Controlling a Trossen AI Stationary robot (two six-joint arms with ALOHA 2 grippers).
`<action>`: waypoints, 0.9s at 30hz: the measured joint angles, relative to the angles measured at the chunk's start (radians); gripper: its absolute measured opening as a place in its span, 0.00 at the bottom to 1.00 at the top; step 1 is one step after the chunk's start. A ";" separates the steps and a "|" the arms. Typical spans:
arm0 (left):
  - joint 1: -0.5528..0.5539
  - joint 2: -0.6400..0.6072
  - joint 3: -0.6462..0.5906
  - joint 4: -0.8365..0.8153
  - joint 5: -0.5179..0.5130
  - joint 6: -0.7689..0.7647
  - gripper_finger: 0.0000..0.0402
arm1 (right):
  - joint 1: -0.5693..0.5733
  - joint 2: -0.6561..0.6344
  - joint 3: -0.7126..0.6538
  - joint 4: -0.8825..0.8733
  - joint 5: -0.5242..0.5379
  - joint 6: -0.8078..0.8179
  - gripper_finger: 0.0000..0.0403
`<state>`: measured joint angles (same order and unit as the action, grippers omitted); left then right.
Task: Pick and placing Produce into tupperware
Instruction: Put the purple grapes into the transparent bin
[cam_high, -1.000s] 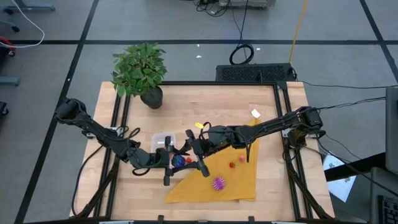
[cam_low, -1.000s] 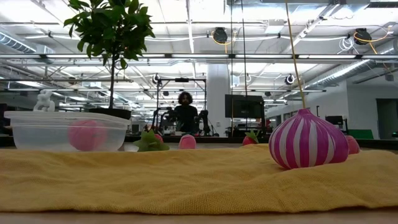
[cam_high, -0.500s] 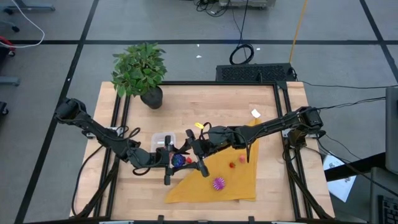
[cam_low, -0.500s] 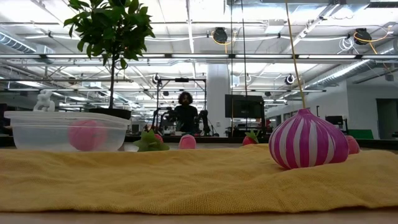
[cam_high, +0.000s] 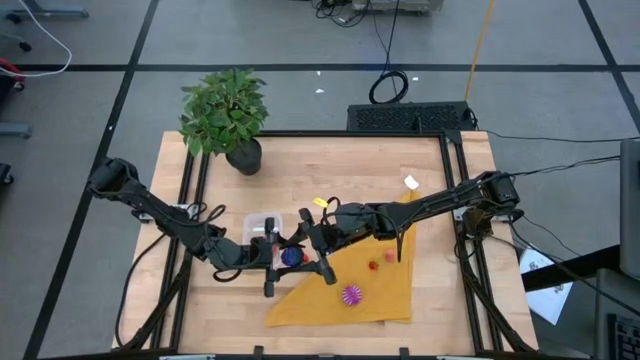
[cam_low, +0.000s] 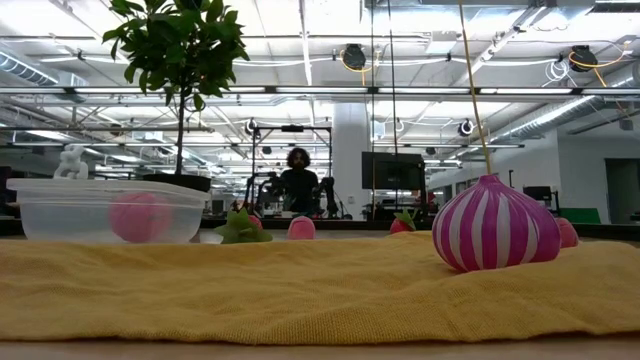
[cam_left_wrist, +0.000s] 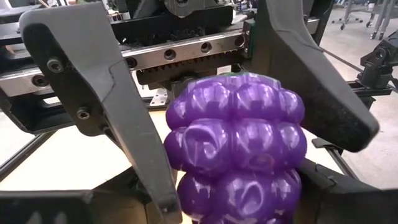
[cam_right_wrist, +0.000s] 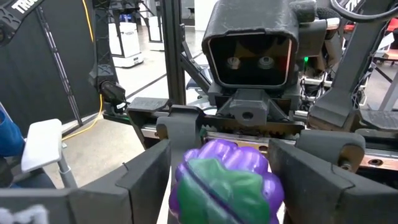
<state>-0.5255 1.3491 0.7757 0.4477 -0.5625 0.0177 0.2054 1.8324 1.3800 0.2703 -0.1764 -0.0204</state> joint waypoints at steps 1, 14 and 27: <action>0.000 0.000 0.000 0.000 -0.001 0.000 0.56 | 0.000 0.000 0.000 0.001 0.000 0.000 0.65; 0.000 0.000 0.000 0.001 -0.007 0.011 0.56 | 0.000 0.000 0.000 0.005 0.001 -0.003 0.65; -0.002 0.000 0.000 -0.005 -0.012 0.010 0.56 | 0.000 0.000 0.000 0.014 0.002 -0.018 0.65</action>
<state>-0.5270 1.3491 0.7757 0.4427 -0.5743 0.0277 0.2050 1.8324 1.3796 0.2848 -0.1745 -0.0383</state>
